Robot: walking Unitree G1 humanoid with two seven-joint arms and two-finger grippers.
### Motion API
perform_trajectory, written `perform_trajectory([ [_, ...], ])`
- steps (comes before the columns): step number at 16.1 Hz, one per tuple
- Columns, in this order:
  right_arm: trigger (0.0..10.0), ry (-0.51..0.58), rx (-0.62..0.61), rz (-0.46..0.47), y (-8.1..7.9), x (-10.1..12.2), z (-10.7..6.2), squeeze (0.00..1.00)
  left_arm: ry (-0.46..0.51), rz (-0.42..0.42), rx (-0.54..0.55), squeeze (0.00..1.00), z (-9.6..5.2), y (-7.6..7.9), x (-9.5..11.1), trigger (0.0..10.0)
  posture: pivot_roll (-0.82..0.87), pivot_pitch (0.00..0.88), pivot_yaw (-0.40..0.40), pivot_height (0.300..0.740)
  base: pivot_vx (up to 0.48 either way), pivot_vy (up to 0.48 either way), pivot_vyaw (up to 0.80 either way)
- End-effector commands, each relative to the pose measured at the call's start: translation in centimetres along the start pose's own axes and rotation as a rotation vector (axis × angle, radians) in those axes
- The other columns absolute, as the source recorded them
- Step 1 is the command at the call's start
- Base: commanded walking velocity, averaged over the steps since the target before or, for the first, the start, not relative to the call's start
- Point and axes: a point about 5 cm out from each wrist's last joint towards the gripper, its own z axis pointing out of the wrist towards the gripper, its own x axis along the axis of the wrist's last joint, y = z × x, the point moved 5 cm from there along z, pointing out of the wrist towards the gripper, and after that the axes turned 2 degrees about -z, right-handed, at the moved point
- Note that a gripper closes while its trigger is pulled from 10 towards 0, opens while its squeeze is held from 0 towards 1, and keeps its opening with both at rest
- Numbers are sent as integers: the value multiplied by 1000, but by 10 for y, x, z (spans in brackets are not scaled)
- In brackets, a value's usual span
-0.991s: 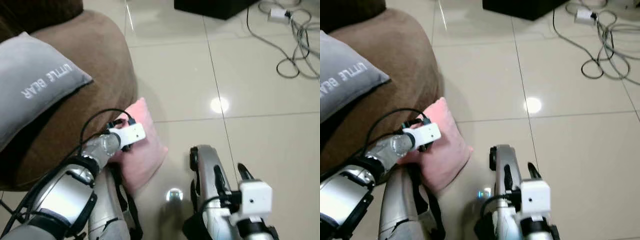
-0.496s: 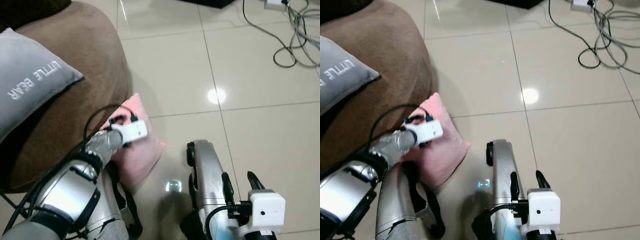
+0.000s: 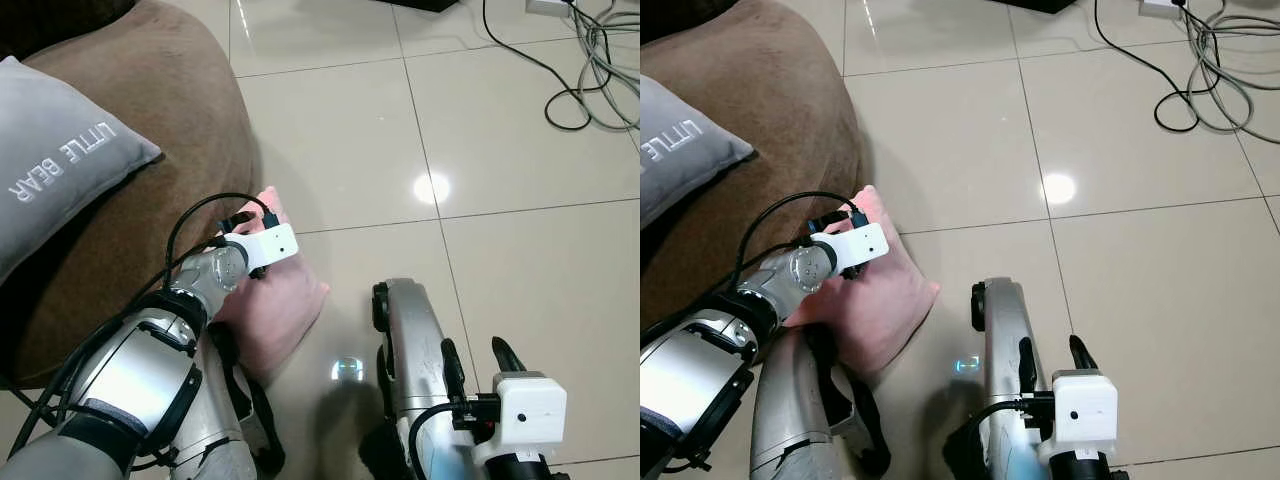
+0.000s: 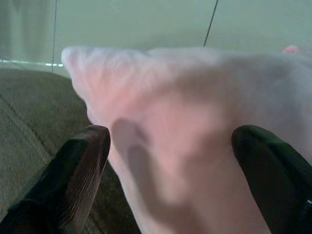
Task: Move the pillow to the sofa from floor
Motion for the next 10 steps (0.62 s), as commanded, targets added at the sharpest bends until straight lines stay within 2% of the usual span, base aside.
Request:
perform_trajectory([
  [1, 10000, -43, 5, 1, -1, -6, -6, 0, -43, -16, 3, 0, -1, 1, -11, 10000, -395, 369, 77, 513, 0, 0, 0],
  [4, 10000, -41, 1, -3, 2, -5, -5, 0, -62, -105, -20, 0, -1, 13, -16, 10000, -403, 367, 71, 513, 0, 0, 0],
  [6, 10000, -42, 0, -9, 3, -5, -6, 0, -69, -116, -10, 0, -2, 13, -20, 10000, -413, 371, 67, 513, 0, 0, 0],
  [7, 10000, -46, -3, -15, 6, -5, -8, 0, -71, -234, 17, 0, -2, 6, -21, 10000, -429, 374, 55, 513, 0, 0, 0],
  [8, 10000, -52, -7, -21, 9, -5, -10, 0, -84, -412, 51, 0, -3, 0, -26, 10000, -442, 376, 40, 513, 0, 0, 0],
  [10, 10000, -62, -2, -43, 15, -3, -15, 0, -122, -650, 100, 0, -6, 1, -39, 10000, -463, 376, 16, 513, 0, 0, 0],
])
